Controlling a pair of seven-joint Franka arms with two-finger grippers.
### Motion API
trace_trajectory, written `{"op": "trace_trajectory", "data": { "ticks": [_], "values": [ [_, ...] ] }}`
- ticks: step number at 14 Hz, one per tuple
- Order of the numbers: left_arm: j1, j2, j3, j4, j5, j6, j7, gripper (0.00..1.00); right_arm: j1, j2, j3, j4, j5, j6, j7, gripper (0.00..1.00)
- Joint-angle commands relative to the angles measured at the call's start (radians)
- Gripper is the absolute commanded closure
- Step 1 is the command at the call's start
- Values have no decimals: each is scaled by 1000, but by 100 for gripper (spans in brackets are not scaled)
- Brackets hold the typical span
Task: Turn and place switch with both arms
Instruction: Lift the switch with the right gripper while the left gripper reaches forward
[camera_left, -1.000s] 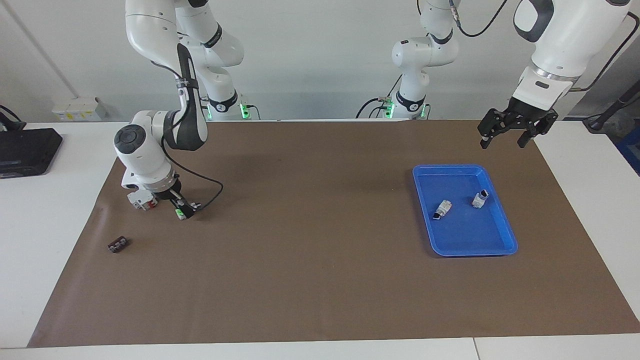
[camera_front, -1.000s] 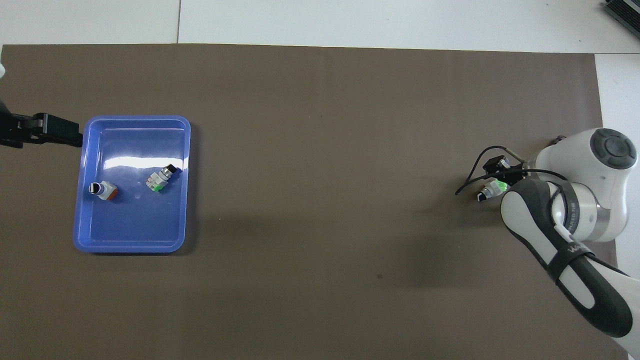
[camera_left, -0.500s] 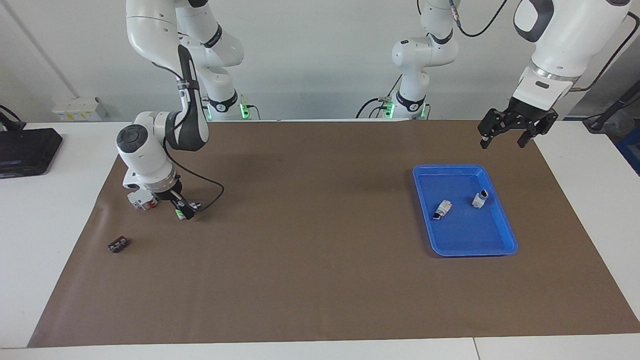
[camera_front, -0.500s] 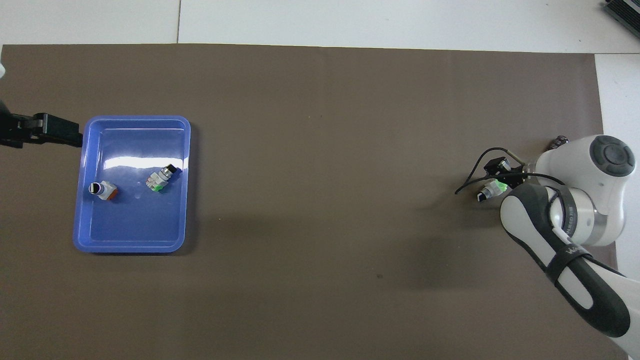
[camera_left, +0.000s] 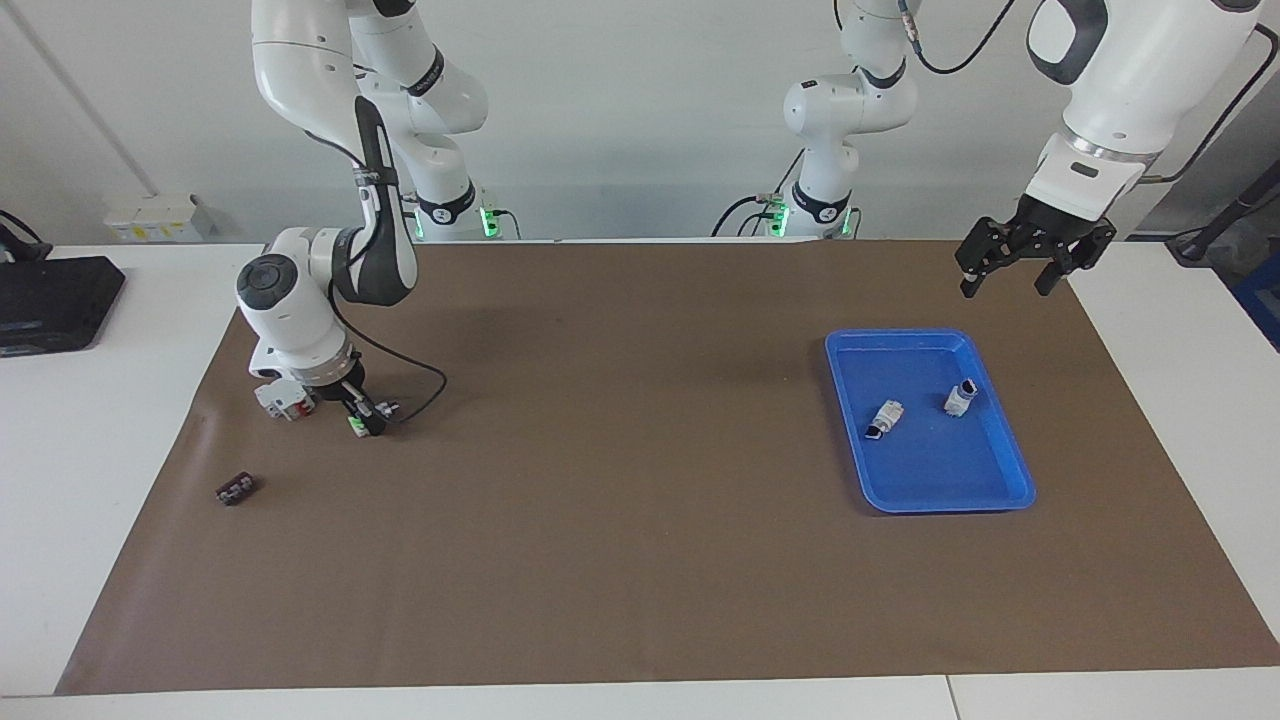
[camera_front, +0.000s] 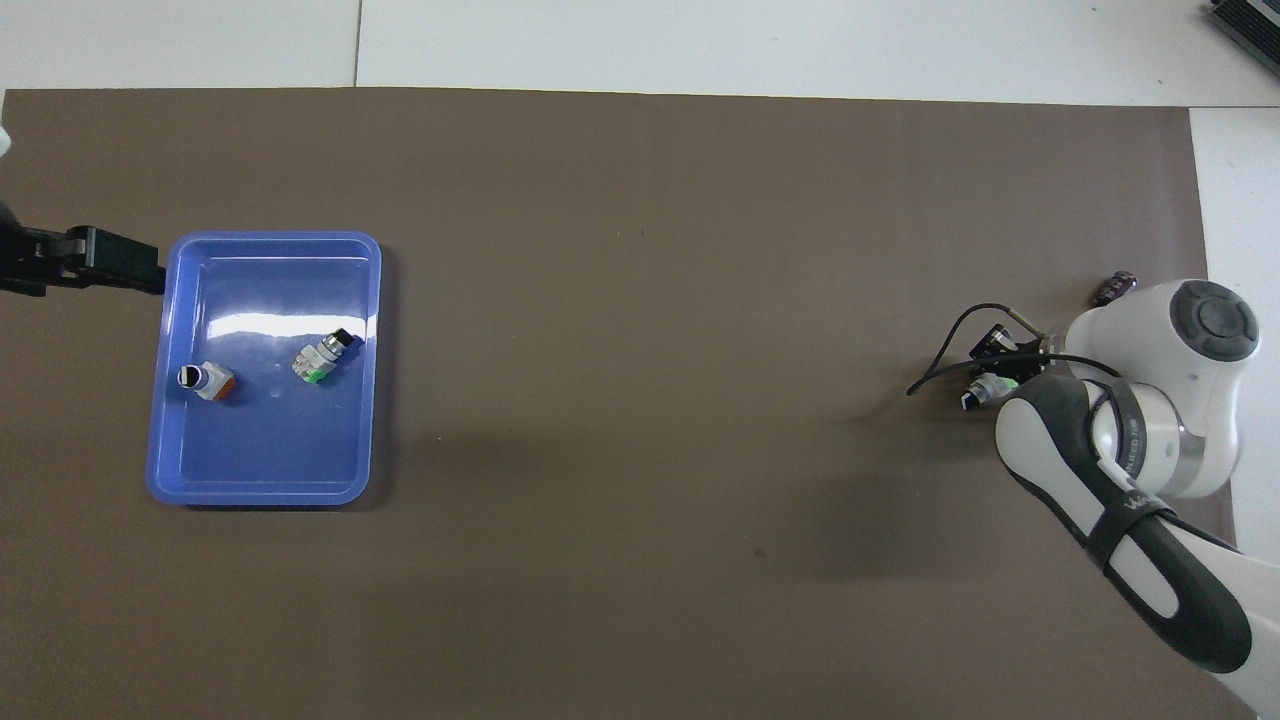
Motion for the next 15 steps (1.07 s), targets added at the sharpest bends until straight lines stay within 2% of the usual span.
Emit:
{"op": "trace_trajectory", "data": {
  "ticks": [1,2,3,6,7,10,13,15],
  "values": [
    [2,-26,5,-28,-14,4,6,0,-20,6,10,24,9,-8,-121,100],
    [2,-26,5,-28,-14,4,6,0,-17,12,13,50,47,-49,-118,100],
    [2,-26,5,-28,-14,4,6,0,-14,11,13,87,147,-105,-124,100],
    [2,-26,5,-28,-14,4,6,0,-8,-29,19,168,322,-276,-85,100],
    [2,-26,5,-28,-14,4,6,0,-6,-43,21,197,391,-317,-25,100],
    [2,-26,5,-28,-14,4,6,0,33,-87,30,294,455,-497,188,100],
    [2,-26,5,-28,-14,4,6,0,61,-170,82,331,539,-561,416,100],
    [-9,-35,4,-27,-14,-8,3,0,64,-192,140,378,582,-581,585,100]
  ]
}}
